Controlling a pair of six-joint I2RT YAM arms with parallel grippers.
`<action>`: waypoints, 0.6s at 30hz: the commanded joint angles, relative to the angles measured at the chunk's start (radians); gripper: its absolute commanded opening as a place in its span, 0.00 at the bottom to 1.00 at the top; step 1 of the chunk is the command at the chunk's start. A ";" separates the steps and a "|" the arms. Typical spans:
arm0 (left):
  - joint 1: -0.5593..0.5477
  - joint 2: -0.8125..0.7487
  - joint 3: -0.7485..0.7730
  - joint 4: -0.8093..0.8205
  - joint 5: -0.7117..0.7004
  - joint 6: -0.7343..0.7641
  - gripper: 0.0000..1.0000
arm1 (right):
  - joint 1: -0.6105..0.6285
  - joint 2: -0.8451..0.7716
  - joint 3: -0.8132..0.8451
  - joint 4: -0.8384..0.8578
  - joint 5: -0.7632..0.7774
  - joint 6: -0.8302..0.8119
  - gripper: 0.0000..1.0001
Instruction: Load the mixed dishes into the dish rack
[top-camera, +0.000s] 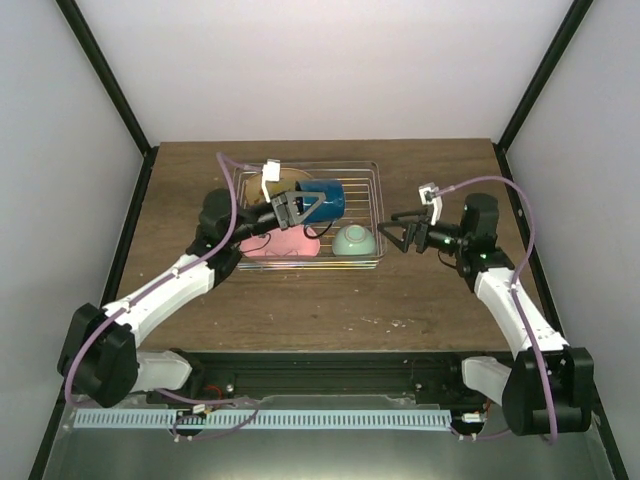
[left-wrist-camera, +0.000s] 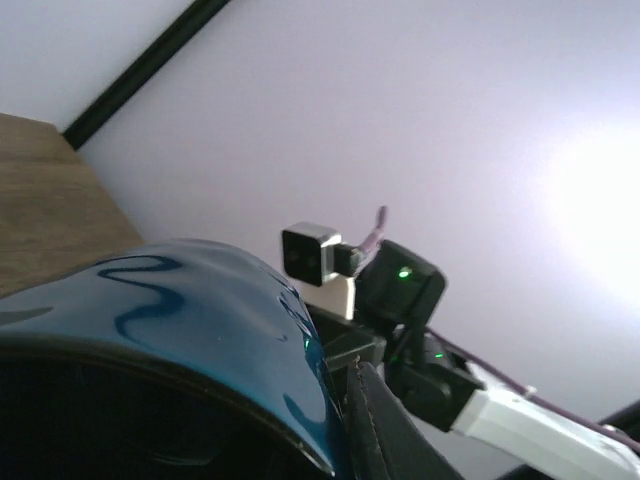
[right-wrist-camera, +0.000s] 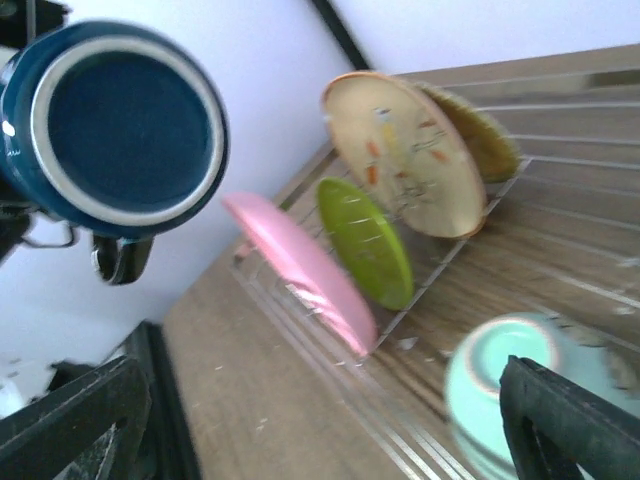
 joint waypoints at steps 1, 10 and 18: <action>-0.001 -0.030 -0.001 0.286 0.063 -0.129 0.00 | 0.007 0.005 -0.060 0.284 -0.256 0.139 0.95; 0.000 -0.069 -0.040 0.289 0.062 -0.114 0.00 | 0.153 0.045 -0.073 0.483 -0.280 0.257 0.75; -0.001 -0.091 -0.068 0.300 0.059 -0.112 0.00 | 0.227 0.099 -0.058 0.650 -0.251 0.380 0.75</action>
